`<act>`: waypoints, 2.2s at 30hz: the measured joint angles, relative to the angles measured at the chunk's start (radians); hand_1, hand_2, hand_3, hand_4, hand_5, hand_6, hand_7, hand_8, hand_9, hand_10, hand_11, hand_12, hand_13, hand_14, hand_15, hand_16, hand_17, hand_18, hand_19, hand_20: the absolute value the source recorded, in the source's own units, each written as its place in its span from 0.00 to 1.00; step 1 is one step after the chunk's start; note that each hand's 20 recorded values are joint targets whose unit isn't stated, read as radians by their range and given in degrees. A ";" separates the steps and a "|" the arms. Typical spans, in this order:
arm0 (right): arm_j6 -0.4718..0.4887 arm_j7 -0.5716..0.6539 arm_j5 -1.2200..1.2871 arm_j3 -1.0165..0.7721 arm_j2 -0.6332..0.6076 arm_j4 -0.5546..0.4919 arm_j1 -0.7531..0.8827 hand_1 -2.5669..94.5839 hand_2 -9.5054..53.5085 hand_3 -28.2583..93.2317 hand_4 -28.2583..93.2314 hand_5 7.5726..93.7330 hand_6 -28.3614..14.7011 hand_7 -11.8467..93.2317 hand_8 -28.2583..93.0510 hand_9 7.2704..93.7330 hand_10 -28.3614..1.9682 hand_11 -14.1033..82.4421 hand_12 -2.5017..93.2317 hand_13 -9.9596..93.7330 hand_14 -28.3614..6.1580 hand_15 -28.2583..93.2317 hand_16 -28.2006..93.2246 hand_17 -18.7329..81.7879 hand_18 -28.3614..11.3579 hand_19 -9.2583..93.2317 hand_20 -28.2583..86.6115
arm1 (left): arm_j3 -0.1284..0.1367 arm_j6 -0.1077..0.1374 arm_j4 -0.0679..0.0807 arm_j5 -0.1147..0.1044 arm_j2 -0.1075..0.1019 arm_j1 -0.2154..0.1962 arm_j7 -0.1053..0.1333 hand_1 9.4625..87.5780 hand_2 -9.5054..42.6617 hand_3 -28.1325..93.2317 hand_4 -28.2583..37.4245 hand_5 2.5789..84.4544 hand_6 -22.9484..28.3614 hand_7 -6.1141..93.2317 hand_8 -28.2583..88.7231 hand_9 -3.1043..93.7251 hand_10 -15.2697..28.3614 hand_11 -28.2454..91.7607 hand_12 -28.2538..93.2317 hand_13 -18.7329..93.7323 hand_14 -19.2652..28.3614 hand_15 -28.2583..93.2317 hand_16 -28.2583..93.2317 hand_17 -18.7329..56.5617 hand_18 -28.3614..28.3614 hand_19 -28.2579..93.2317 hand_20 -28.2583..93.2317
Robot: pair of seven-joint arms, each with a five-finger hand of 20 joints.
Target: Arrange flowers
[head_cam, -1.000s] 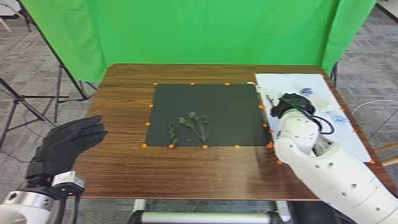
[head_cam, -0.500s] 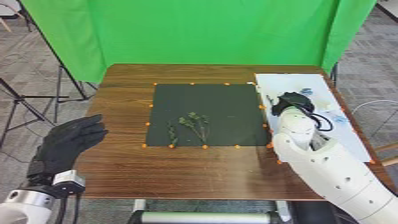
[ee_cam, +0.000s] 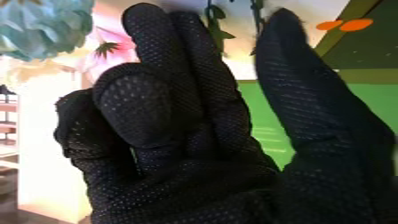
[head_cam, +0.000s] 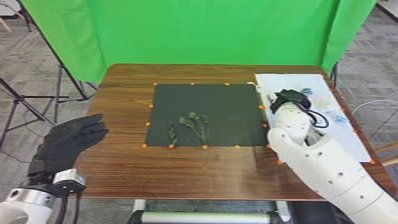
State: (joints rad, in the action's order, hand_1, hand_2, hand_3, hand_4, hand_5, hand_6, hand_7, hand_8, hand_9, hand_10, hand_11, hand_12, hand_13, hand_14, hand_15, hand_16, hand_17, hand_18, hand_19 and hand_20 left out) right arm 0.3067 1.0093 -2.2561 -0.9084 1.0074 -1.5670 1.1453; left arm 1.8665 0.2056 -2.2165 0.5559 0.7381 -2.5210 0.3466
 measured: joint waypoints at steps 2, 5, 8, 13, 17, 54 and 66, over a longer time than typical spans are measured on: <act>0.007 0.001 0.006 -0.008 0.004 0.000 0.000 0.56 0.10 0.81 0.00 0.86 0.60 0.32 0.28 0.89 0.53 0.43 0.24 0.84 0.60 0.82 0.42 0.70 0.22 1.00 0.51 | 0.000 0.000 0.000 0.000 0.001 0.001 -0.001 0.23 0.27 0.90 0.17 0.53 0.70 0.25 0.15 0.44 0.86 0.53 0.32 0.40 1.00 0.75 0.12 0.13 0.90 0.71 0.32; 0.018 -0.003 0.006 -0.021 0.006 -0.001 0.003 0.56 0.10 0.82 0.00 0.87 0.60 0.33 0.31 0.90 0.51 0.45 0.24 0.84 0.61 0.82 0.42 0.71 0.22 1.00 0.53 | 0.001 -0.001 0.000 0.000 0.002 0.001 -0.003 0.23 0.27 0.91 0.17 0.53 0.70 0.26 0.15 0.44 0.86 0.53 0.32 0.40 1.00 0.75 0.12 0.13 0.90 0.71 0.32; 0.034 -0.016 0.005 -0.038 0.011 -0.001 0.009 0.56 0.09 0.83 0.00 0.88 0.60 0.33 0.33 0.91 0.51 0.46 0.24 0.85 0.63 0.82 0.42 0.71 0.22 1.00 0.55 | 0.002 -0.001 0.000 0.000 0.004 -0.001 -0.004 0.23 0.27 0.91 0.17 0.53 0.70 0.25 0.15 0.44 0.86 0.53 0.32 0.40 1.00 0.75 0.12 0.13 0.90 0.72 0.32; 0.031 -0.028 -0.001 -0.039 0.012 -0.001 0.013 0.56 0.08 0.85 0.00 0.89 0.61 0.33 0.35 0.93 0.51 0.47 0.25 0.86 0.64 0.83 0.42 0.73 0.23 1.00 0.57 | 0.005 -0.001 0.000 0.000 0.005 -0.005 -0.004 0.23 0.27 0.91 0.17 0.53 0.70 0.25 0.15 0.44 0.86 0.53 0.32 0.40 1.00 0.75 0.12 0.13 0.90 0.72 0.32; 0.010 -0.030 -0.009 -0.030 0.010 0.002 0.014 0.56 0.07 0.86 0.00 0.90 0.60 0.32 0.36 0.93 0.51 0.47 0.25 0.86 0.64 0.83 0.43 0.73 0.24 1.00 0.58 | 0.007 -0.001 -0.001 0.000 0.006 -0.011 -0.003 0.23 0.27 0.91 0.17 0.53 0.70 0.26 0.15 0.44 0.86 0.53 0.32 0.40 1.00 0.75 0.12 0.13 0.90 0.72 0.32; 0.041 -0.056 -0.059 0.056 -0.018 -0.073 0.034 0.33 0.08 0.81 0.04 0.66 0.31 0.19 0.16 0.66 0.16 0.34 0.19 0.76 0.41 0.84 0.39 0.71 0.19 1.00 0.48 | 0.016 0.000 -0.002 -0.001 0.005 -0.036 0.007 0.23 0.27 0.91 0.18 0.53 0.70 0.26 0.15 0.44 0.86 0.53 0.32 0.40 1.00 0.75 0.12 0.13 0.90 0.72 0.32; 0.019 -0.026 -0.094 0.074 0.010 -0.026 0.005 0.51 0.08 0.82 0.00 0.80 0.50 0.25 0.24 0.85 0.41 0.37 0.20 0.85 0.55 0.81 0.41 0.76 0.25 1.00 0.53 | 0.017 -0.002 -0.001 0.000 0.005 -0.022 0.001 0.23 0.27 0.91 0.18 0.53 0.70 0.26 0.15 0.44 0.86 0.53 0.32 0.40 1.00 0.75 0.12 0.13 0.90 0.72 0.32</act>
State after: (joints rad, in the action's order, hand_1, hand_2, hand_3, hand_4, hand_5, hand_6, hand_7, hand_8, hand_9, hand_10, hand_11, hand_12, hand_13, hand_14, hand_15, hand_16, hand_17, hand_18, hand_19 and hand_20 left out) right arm 0.3255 0.9834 -2.3505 -0.8347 1.0178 -1.5931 1.1505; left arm 1.8832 0.2041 -2.2178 0.5556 0.7434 -2.5426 0.3479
